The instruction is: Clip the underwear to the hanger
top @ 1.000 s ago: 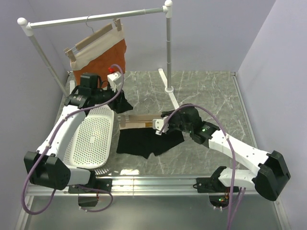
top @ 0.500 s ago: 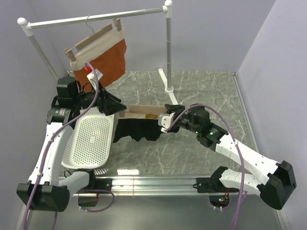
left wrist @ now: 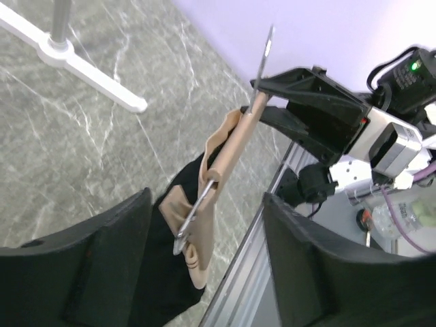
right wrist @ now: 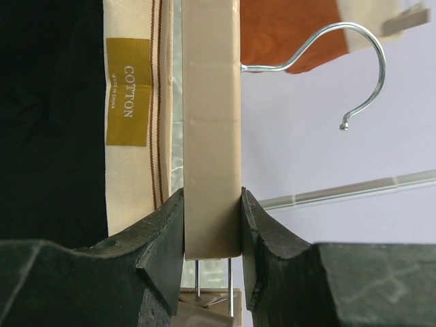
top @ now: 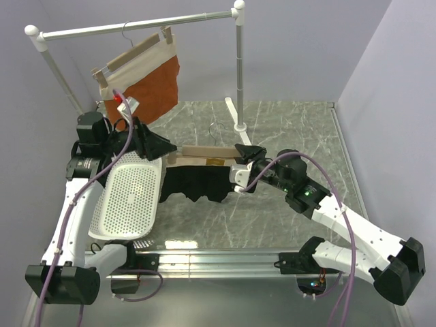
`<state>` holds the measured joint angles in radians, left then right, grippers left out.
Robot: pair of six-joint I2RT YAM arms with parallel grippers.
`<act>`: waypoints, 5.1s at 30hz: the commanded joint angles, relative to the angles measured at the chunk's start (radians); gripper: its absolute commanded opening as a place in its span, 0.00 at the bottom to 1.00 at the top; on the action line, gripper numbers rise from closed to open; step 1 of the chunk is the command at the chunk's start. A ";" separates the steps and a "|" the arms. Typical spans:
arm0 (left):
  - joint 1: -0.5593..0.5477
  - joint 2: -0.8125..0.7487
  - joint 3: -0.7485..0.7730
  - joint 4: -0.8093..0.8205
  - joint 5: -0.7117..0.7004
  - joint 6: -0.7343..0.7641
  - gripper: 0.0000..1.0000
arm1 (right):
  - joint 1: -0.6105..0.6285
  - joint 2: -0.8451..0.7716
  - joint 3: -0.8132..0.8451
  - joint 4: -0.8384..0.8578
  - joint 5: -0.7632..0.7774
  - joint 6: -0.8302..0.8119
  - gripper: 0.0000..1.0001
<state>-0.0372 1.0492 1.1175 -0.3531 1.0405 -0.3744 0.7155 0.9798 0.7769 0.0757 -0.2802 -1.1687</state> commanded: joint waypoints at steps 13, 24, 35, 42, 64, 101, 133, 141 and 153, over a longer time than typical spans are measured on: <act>0.089 -0.032 -0.013 0.154 0.134 -0.169 0.26 | -0.007 -0.069 -0.019 0.108 -0.013 -0.008 0.00; 0.083 0.007 0.122 0.129 0.121 0.001 0.50 | -0.008 -0.076 -0.015 0.090 -0.086 -0.075 0.00; -0.153 0.133 0.387 -0.454 -0.029 0.698 0.60 | -0.007 -0.003 0.041 0.108 -0.140 -0.131 0.00; -0.233 0.158 0.380 -0.523 -0.145 0.799 0.62 | -0.007 -0.001 0.050 0.102 -0.181 -0.170 0.00; -0.308 0.247 0.436 -0.732 -0.088 0.921 0.10 | -0.007 0.080 0.107 0.147 -0.171 -0.241 0.00; -0.180 0.455 0.856 -0.245 -0.717 0.051 0.00 | -0.053 -0.093 0.119 0.021 0.173 0.181 1.00; -0.230 0.679 1.079 -0.090 -0.863 0.043 0.00 | -0.053 -0.151 0.032 0.044 0.161 0.175 1.00; -0.230 0.703 1.070 -0.096 -0.853 0.040 0.00 | -0.053 -0.164 0.022 0.038 0.165 0.172 1.00; -0.233 0.667 1.071 -0.116 -0.870 0.103 0.47 | -0.054 -0.173 0.038 -0.001 0.193 0.195 1.00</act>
<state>-0.2653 1.7699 2.1490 -0.4843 0.1852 -0.3012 0.6685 0.8299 0.7963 0.0776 -0.1112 -0.9909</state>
